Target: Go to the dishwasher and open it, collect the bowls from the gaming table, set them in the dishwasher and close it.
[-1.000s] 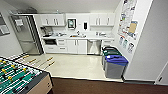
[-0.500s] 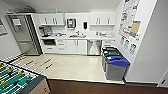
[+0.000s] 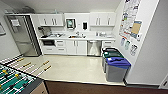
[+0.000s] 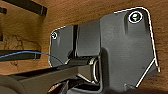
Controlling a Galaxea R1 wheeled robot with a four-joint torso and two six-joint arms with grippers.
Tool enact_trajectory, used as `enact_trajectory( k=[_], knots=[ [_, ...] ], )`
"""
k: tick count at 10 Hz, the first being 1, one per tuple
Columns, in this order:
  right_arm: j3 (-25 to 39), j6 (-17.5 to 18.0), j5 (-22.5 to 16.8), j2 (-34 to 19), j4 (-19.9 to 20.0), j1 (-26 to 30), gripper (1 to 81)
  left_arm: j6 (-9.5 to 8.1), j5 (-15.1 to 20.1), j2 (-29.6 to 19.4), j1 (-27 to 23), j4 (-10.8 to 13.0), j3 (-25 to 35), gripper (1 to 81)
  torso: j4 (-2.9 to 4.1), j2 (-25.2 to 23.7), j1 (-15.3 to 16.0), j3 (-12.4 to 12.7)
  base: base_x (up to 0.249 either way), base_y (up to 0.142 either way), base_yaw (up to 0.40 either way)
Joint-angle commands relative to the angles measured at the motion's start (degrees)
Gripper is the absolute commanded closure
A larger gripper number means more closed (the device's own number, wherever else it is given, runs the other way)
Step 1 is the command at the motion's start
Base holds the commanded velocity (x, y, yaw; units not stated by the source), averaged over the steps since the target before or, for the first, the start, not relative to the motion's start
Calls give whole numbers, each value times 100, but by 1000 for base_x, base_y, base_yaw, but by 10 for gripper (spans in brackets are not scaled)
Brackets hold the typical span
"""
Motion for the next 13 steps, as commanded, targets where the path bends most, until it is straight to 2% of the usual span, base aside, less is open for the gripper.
enact_trajectory(
  k=[1, 8, 13],
  knots=[
    [116, -28, -315, -135, -120, 175, 10, 25, 305, -143, -231, -7, 69, 10, 0, 0, 0, 0, 98, 0, 0],
    [99, -36, -315, -126, -137, 166, 10, 16, 287, -151, -231, -16, 69, 10, 0, -2, -2, 0, 103, 0, 0],
    [99, -28, -315, -126, -199, 166, 10, 16, 287, -151, -213, -7, 69, 10, 0, -2, -2, 0, 112, 72, 0]
  ],
)
